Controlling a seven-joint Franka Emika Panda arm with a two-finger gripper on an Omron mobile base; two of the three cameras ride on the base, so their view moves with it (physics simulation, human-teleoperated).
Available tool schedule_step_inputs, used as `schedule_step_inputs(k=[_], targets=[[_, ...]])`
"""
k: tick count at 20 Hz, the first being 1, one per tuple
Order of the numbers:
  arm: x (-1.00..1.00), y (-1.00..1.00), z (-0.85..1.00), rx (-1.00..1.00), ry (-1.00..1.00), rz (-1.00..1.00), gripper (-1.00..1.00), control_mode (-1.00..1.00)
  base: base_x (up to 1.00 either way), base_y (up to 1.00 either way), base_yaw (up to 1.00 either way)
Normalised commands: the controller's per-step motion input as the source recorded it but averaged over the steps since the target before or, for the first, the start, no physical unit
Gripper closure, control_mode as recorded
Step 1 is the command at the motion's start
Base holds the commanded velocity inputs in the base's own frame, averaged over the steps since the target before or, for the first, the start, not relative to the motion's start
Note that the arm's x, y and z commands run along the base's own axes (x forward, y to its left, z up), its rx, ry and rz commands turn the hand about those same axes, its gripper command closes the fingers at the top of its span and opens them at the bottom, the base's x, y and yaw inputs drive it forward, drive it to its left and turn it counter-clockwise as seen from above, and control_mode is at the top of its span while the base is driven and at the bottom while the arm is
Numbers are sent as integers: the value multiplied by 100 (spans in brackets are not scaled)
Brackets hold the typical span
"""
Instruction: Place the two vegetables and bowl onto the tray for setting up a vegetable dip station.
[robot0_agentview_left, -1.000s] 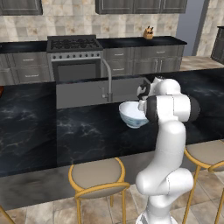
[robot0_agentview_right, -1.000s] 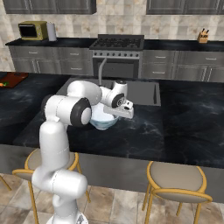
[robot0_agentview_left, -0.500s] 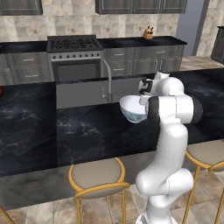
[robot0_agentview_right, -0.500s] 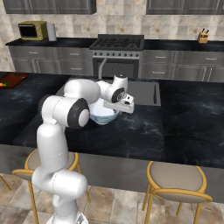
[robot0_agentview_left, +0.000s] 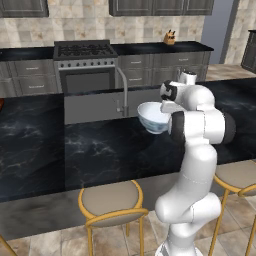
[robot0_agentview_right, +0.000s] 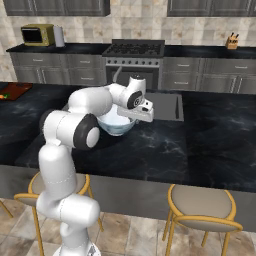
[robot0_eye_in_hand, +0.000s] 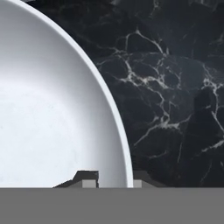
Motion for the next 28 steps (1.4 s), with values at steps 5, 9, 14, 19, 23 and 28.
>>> schedule_step_inputs(k=[5,9,14,19,23,28], targets=[[-46,0,33,-2,0,0,100,-100,0,0,0],[-62,0,31,-3,0,0,100,-100,0,0,0],[-67,0,35,-3,0,0,100,-100,0,0,0],[-66,1,44,-4,0,0,100,-100,0,0,0],[-72,10,35,-5,0,0,100,-100,0,0,0],[-65,13,30,-2,0,0,100,-100,0,0,0]])
